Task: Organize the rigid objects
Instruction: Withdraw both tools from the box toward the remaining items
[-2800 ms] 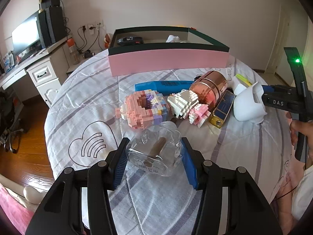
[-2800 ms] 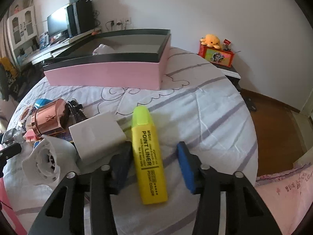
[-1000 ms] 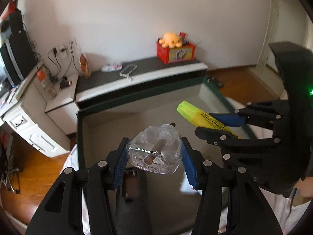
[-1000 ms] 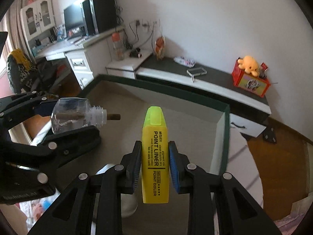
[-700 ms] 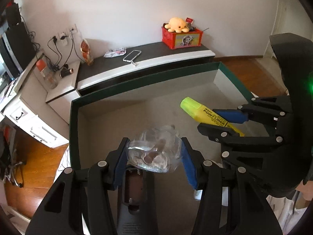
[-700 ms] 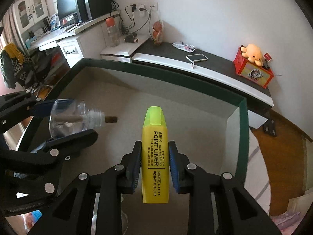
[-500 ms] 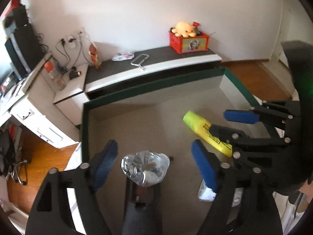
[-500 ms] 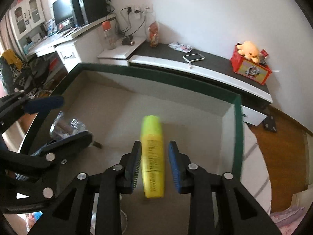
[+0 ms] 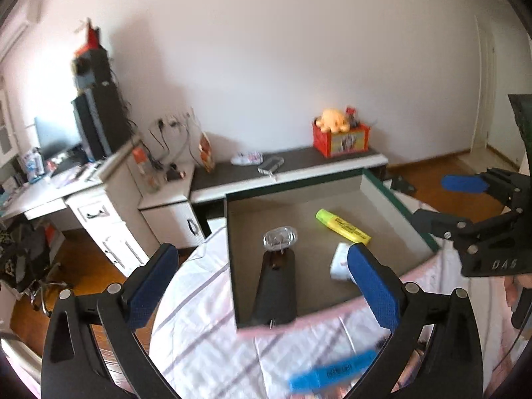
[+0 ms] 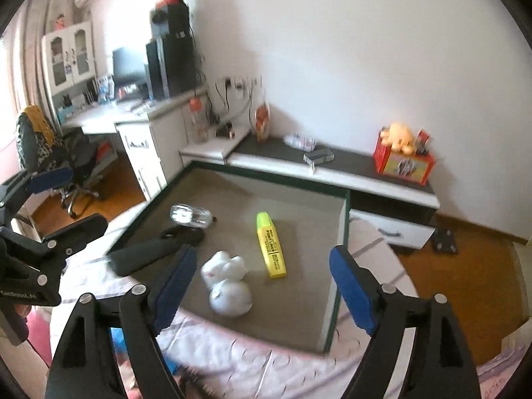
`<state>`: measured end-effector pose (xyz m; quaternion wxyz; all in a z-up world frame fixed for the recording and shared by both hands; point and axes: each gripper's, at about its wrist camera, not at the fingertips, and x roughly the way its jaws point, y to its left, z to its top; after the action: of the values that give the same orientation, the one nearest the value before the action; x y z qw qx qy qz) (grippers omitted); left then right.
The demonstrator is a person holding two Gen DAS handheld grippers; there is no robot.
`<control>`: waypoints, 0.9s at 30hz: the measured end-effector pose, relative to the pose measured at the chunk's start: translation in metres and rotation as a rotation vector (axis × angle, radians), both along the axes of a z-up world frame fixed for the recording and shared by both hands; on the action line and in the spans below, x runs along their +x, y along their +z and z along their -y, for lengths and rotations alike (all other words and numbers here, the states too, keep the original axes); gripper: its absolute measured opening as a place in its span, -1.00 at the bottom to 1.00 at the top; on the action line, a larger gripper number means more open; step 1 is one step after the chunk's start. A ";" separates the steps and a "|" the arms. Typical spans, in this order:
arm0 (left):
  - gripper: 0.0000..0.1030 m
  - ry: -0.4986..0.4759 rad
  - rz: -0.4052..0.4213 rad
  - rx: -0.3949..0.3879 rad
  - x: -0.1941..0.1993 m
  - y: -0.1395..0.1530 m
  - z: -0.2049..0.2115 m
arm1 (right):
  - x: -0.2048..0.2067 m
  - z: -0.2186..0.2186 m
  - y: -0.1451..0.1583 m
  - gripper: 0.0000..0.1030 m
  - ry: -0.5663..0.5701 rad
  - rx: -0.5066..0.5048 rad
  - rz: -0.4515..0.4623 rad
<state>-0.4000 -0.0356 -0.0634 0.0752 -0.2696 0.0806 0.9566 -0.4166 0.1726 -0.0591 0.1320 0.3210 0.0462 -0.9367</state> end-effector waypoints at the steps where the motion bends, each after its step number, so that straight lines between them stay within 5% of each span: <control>1: 1.00 0.001 -0.021 0.012 0.016 0.004 0.003 | 0.012 0.000 0.005 0.76 -0.005 -0.005 -0.022; 3: 1.00 0.009 -0.052 0.025 0.042 0.009 0.004 | 0.040 0.002 0.015 1.00 -0.015 -0.009 -0.070; 15: 1.00 0.044 -0.189 0.064 0.173 0.018 -0.006 | 0.158 -0.001 0.019 1.00 -0.140 0.042 -0.213; 27: 1.00 0.138 -0.221 0.012 0.220 0.016 0.003 | 0.211 -0.004 0.020 1.00 -0.169 0.025 -0.241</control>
<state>-0.1805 -0.0383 -0.0474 0.0015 -0.1671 0.0640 0.9839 -0.2061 0.1769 -0.0392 0.0422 0.2107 0.0463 -0.9755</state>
